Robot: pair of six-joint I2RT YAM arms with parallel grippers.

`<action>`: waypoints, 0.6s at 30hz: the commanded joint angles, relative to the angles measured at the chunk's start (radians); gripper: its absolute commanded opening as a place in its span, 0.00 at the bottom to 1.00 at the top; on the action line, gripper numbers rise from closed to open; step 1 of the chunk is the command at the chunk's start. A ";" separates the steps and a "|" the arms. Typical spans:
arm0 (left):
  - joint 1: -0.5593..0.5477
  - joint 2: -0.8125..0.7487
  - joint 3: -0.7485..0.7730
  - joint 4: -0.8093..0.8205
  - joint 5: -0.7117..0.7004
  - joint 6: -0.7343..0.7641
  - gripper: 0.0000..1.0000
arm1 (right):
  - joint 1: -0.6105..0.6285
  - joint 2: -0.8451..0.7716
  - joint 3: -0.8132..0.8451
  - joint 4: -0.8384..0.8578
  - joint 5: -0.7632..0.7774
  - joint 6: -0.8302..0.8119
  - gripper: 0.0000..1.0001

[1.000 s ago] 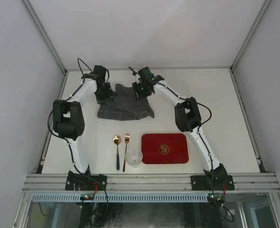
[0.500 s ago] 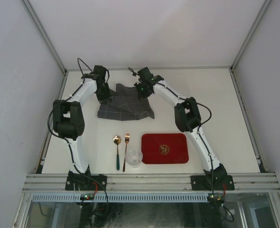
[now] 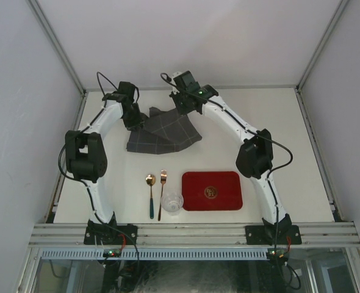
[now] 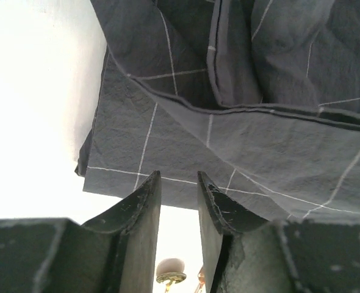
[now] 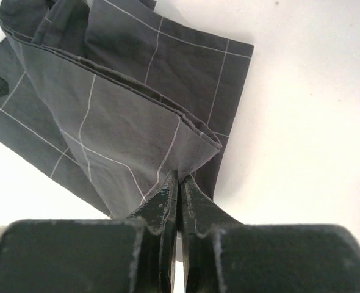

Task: Set the dinner table for one person
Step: Flatten out the napkin at the center of the board.

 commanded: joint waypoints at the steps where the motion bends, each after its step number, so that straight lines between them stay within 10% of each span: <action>1: -0.006 -0.056 -0.012 0.026 0.017 -0.007 0.37 | 0.020 -0.059 -0.025 -0.035 0.115 -0.012 0.00; 18: -0.008 0.148 0.307 -0.072 0.038 -0.002 0.63 | 0.031 -0.179 -0.204 -0.040 0.257 0.036 0.00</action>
